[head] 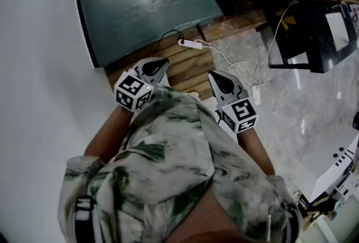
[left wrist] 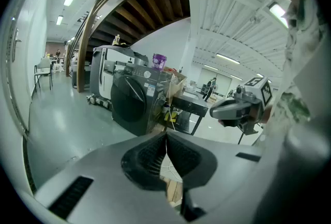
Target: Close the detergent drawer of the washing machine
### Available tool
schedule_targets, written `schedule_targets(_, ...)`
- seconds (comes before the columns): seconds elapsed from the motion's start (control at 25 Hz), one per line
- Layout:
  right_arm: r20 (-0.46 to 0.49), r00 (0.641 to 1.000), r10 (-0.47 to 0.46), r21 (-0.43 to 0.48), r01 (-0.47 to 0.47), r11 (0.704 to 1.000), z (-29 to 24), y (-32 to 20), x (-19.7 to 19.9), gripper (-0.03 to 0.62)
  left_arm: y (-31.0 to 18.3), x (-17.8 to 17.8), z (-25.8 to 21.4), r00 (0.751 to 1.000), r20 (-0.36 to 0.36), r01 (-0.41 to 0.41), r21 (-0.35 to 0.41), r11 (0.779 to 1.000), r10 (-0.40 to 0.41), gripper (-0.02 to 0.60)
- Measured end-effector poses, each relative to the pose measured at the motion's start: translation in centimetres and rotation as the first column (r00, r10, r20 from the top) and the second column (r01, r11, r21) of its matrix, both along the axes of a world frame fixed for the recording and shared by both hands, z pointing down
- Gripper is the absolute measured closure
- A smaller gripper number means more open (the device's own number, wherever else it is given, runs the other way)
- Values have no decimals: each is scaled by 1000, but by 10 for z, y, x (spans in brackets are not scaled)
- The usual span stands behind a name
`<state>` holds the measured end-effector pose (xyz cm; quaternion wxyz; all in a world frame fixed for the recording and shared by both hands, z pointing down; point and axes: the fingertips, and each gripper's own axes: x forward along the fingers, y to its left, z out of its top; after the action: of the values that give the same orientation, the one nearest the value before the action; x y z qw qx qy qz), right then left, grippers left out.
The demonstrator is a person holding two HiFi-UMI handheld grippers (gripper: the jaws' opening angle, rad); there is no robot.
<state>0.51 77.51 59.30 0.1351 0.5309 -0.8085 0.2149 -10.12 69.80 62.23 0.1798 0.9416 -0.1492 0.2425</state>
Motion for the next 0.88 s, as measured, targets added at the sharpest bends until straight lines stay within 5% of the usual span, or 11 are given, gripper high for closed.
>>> schedule_targets(0.4, -38, 998, -50, -51, 48, 998, 7, -84, -31, 574, -85, -35, 1, 998, -56, 41, -22, 999, -42, 557)
schedule_targets(0.88, -115, 981, -154, -87, 144, 986, -41, -296, -157, 525, -277, -165, -45, 995, -17, 97, 38, 995, -97, 555)
